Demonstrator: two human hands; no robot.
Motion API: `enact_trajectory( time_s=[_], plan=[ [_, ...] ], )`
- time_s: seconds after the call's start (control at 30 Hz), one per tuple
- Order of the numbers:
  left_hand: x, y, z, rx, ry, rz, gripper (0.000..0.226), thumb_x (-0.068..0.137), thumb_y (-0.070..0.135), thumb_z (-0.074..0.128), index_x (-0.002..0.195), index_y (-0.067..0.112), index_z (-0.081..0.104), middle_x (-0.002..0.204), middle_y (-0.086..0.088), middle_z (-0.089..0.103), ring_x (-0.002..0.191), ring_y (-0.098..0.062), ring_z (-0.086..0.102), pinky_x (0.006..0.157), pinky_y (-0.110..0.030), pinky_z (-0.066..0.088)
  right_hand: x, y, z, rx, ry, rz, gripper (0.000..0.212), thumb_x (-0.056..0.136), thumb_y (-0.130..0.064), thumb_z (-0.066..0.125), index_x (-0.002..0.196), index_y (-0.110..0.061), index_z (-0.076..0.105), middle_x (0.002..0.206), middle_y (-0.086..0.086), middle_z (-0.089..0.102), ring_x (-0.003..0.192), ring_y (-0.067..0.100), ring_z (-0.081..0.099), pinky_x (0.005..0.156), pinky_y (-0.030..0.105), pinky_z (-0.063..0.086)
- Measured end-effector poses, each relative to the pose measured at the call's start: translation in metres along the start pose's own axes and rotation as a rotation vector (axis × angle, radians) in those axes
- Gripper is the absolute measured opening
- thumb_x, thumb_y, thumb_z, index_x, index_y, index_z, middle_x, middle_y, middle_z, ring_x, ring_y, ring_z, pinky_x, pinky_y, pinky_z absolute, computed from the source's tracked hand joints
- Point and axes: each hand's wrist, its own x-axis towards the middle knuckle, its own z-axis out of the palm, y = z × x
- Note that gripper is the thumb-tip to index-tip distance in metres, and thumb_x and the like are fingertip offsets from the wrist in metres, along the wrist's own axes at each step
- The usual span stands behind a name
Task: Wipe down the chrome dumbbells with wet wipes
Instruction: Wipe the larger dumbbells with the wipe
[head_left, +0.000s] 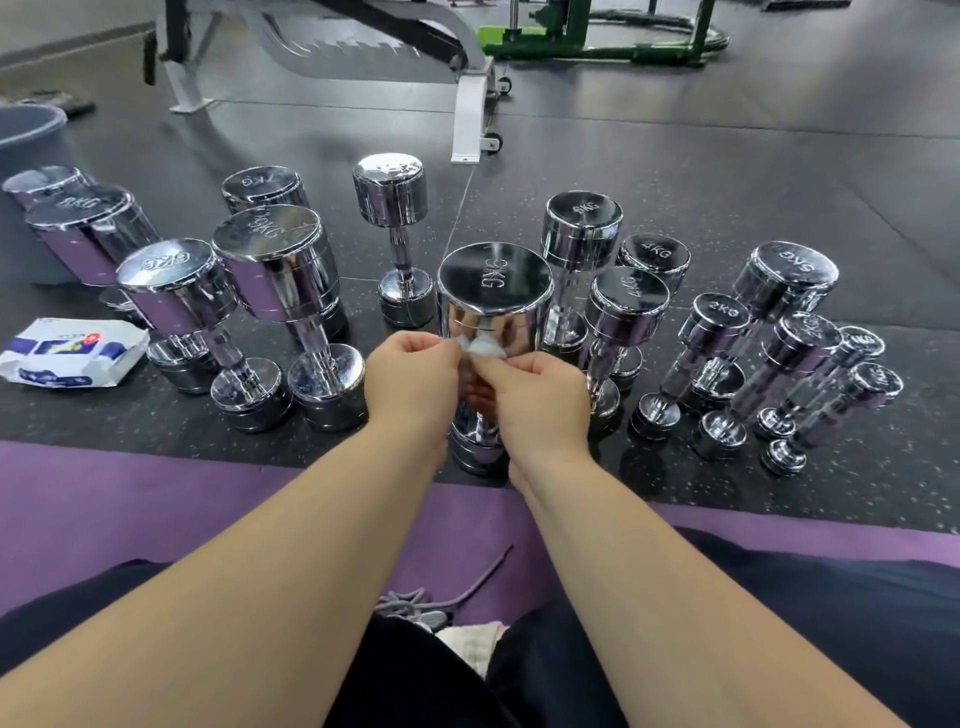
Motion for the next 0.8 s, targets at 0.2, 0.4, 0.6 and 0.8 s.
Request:
enact_trajectory(
  time_s=[0.2, 0.4, 0.6, 0.8],
  plan=[
    [-0.009, 0.013, 0.000, -0.044, -0.189, 0.098, 0.026, 0.077, -0.006, 0.067, 0.075, 0.015, 0.053, 0.067, -0.004, 0.052, 0.055, -0.014, 0.049, 0.053, -0.024, 0.043, -0.002, -0.018, -0.008, -0.026, -0.049, -0.063, 0.021, 0.078, -0.015, 0.081, 0.062, -0.007, 0.068, 0.059, 0.010, 0.069, 0.050, 0.018, 0.064, 0.053, 0.027, 0.051],
    [0.014, -0.002, -0.003, 0.026, 0.006, 0.100, 0.022, 0.083, -0.006, 0.063, 0.078, 0.016, 0.064, 0.074, -0.002, 0.067, 0.068, -0.015, 0.062, 0.066, -0.027, 0.053, 0.007, -0.037, -0.026, -0.100, -0.086, -0.037, 0.013, 0.082, -0.001, 0.062, 0.070, -0.003, 0.068, 0.059, 0.008, 0.067, 0.054, 0.017, 0.064, 0.050, 0.021, 0.053],
    [-0.004, -0.009, 0.007, 0.188, 0.084, 0.343, 0.021, 0.083, 0.028, 0.066, 0.103, 0.032, 0.059, 0.104, 0.000, 0.067, 0.091, -0.012, 0.064, 0.084, -0.026, 0.050, 0.019, -0.037, -0.029, 0.071, 0.111, -0.057, 0.018, 0.088, -0.006, 0.055, 0.071, -0.007, 0.063, 0.060, 0.003, 0.065, 0.053, 0.012, 0.063, 0.051, 0.021, 0.051],
    [-0.005, -0.006, 0.004, 0.220, 0.092, 0.307, 0.008, 0.085, 0.026, 0.067, 0.078, 0.024, 0.063, 0.085, -0.002, 0.068, 0.074, -0.016, 0.063, 0.068, -0.029, 0.048, 0.020, -0.026, -0.022, -0.028, 0.089, -0.120, 0.015, 0.091, -0.023, 0.056, 0.078, -0.021, 0.061, 0.066, -0.008, 0.057, 0.062, 0.006, 0.050, 0.060, 0.020, 0.043]
  ],
)
